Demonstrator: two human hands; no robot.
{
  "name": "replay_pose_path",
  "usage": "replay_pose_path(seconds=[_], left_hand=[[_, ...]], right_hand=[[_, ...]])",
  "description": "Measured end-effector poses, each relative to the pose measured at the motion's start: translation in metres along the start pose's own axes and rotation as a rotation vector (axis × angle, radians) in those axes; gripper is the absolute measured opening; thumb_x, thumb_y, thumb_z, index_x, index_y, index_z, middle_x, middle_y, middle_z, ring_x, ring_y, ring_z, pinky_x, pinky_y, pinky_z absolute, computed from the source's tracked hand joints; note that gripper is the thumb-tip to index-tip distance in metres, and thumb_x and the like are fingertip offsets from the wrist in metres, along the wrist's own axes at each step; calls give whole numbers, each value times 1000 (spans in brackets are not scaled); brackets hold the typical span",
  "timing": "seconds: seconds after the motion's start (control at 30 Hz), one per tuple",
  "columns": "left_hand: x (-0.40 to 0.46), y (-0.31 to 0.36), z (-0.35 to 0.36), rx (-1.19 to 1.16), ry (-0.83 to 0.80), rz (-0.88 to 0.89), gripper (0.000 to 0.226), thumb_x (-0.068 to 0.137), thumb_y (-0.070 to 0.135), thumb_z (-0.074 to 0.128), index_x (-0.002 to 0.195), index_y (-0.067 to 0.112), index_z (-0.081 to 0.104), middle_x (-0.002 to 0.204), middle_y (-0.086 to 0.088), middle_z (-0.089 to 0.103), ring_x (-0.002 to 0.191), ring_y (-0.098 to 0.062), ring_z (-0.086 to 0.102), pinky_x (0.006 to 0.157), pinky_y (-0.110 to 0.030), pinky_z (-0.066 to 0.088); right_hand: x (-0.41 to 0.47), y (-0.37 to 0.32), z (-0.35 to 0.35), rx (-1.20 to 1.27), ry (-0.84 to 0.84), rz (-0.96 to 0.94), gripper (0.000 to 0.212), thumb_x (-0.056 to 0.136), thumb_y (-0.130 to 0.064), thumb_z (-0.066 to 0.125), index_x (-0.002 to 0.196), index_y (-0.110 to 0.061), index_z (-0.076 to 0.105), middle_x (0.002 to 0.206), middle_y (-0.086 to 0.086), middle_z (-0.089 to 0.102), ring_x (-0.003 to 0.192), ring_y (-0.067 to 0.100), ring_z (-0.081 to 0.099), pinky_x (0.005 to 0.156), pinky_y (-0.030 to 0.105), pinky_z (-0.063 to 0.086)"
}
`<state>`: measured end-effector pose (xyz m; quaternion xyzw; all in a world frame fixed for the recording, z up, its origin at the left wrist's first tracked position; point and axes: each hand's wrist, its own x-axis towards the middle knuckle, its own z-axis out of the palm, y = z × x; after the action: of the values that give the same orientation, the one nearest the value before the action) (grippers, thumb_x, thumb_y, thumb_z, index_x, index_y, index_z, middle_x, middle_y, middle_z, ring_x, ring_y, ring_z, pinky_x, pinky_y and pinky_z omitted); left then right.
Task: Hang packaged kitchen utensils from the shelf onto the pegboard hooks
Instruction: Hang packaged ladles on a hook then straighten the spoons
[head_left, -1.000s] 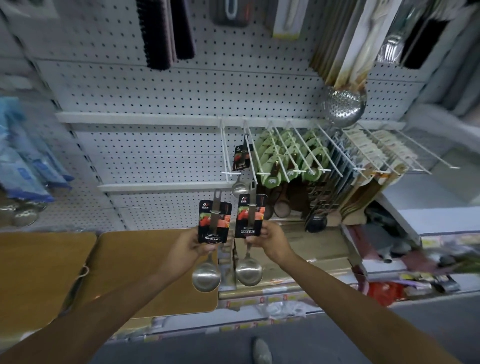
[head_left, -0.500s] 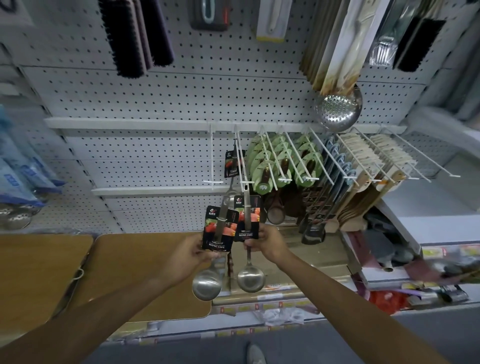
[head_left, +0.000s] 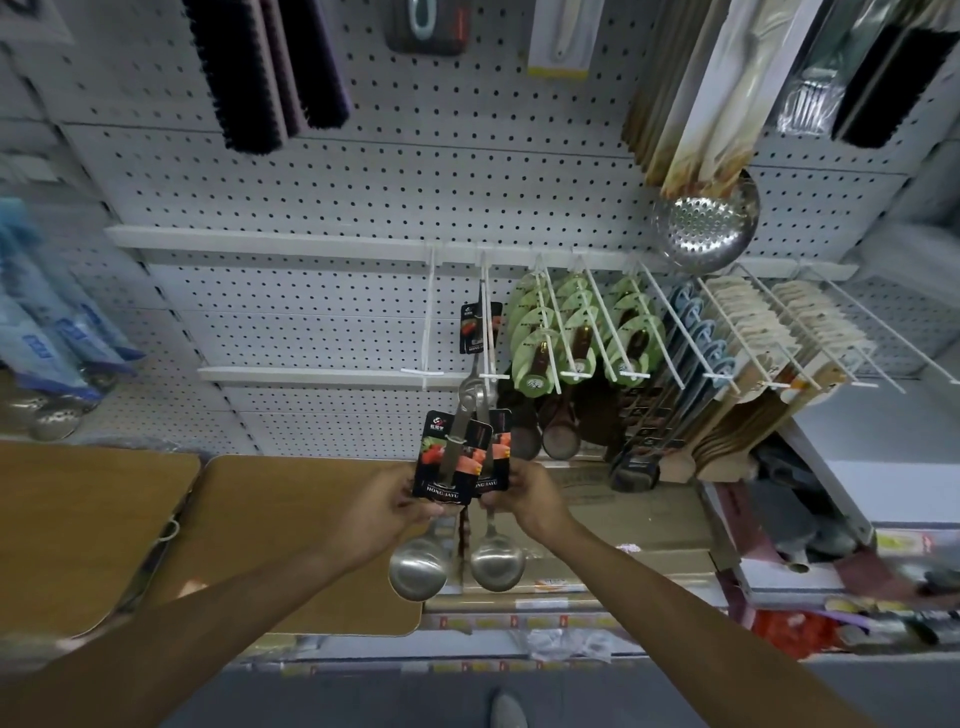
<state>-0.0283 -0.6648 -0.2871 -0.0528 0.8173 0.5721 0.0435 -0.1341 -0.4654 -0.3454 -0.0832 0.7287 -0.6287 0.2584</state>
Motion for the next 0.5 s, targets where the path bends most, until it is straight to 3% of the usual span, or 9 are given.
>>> replay_pose_path(seconds=[0.2,0.37,0.5], left_hand=[[2,-4,4,-16,20,-25,25,84,9,76,106,20,70,103,9,77,99,-5,71,85,-18,53],[2,-3,3,-12,20,-25,27,84,7,76,105,22,70,102,18,75,97,-2,70,80,-12,51],[2,-4,1,-12,30,-25,25,84,10,76,105,22,70,102,16,76,98,-4,71,82,-17,54]], right_hand=[[3,-2,4,114,31,14,40,72,32,58,101,5,59,81,10,64,64,8,69,55,23,56],[8,7,4,114,43,17,39,70,32,61,95,2,61,74,2,68,67,13,69,56,26,56],[18,2,3,100,35,1,37,72,30,61,90,-2,62,70,-4,70,66,11,68,58,27,57]])
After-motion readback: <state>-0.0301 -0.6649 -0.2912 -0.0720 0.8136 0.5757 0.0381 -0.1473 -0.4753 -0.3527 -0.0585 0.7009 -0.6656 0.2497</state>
